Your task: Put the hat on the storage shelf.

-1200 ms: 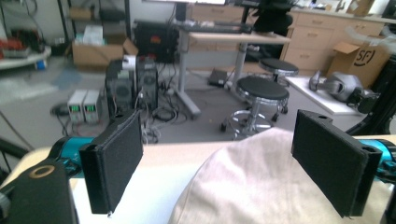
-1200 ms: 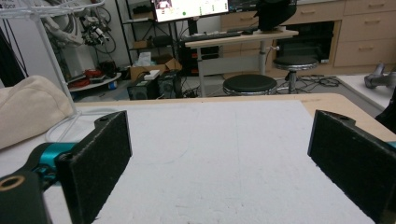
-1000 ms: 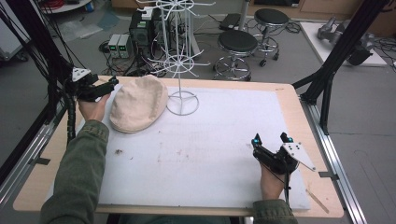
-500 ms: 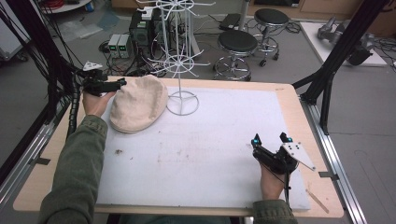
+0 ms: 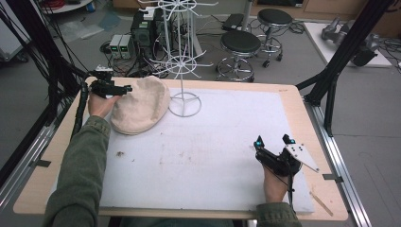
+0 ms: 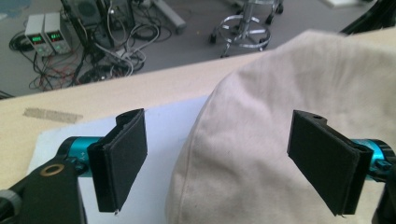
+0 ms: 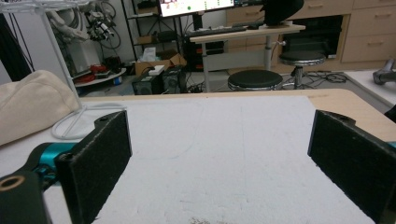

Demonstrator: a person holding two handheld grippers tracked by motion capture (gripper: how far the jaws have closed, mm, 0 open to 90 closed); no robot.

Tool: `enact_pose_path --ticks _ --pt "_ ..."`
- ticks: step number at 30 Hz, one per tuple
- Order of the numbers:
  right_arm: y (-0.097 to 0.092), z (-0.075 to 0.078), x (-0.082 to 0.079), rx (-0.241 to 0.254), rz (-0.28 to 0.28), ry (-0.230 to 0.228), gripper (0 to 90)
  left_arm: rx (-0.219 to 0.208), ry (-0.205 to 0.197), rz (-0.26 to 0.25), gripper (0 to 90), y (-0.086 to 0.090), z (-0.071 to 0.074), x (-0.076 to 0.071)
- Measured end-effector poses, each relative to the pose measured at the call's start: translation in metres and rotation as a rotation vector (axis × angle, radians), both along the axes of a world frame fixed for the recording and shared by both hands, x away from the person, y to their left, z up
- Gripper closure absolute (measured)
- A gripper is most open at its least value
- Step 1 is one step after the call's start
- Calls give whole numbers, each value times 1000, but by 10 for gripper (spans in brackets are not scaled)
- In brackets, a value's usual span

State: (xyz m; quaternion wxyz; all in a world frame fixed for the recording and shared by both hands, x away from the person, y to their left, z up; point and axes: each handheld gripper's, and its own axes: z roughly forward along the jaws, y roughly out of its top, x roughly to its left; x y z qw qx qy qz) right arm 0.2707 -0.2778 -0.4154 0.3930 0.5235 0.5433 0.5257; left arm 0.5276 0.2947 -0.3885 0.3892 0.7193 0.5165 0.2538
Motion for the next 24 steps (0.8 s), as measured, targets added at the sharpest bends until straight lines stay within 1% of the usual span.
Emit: enact_pose_path --ticks 1,3,5,6,7,10,11,14,17,18,20,22,23,24 --pt "0 0 0 0 1 1 53 2 9 1 201 0 -2 1" --pt "0 0 0 2 5 4 53 4 39 -2 199 2 -7 3" --pt "0 0 0 1 7 3 53 3 79 -15 197 1 -13 4" --pt "-1 0 0 3 8 3 53 21 102 -26 194 1 -15 5" --pt "-1 0 0 5 8 3 53 35 115 -31 194 -1 -18 5" --pt "-1 0 0 4 9 3 53 41 133 -38 195 -4 -23 7" --pt "-1 0 0 4 11 3 53 50 137 -34 197 -5 -25 8" --pt "0 0 0 7 12 5 53 45 153 -25 197 -5 -30 11" --pt "-1 0 0 8 16 7 53 25 178 -29 197 -3 -35 13" --pt "-1 0 0 6 17 7 53 18 187 -34 211 -3 -37 13" --pt "-1 0 0 6 19 7 53 27 209 -46 225 -3 -41 14" --pt "-1 -1 0 6 19 7 53 36 242 -70 272 -5 -45 14" --pt "-1 -1 1 4 21 6 53 53 244 -67 274 -6 -47 14" --pt "-1 -1 0 7 20 8 53 60 241 -67 278 -6 -47 14"
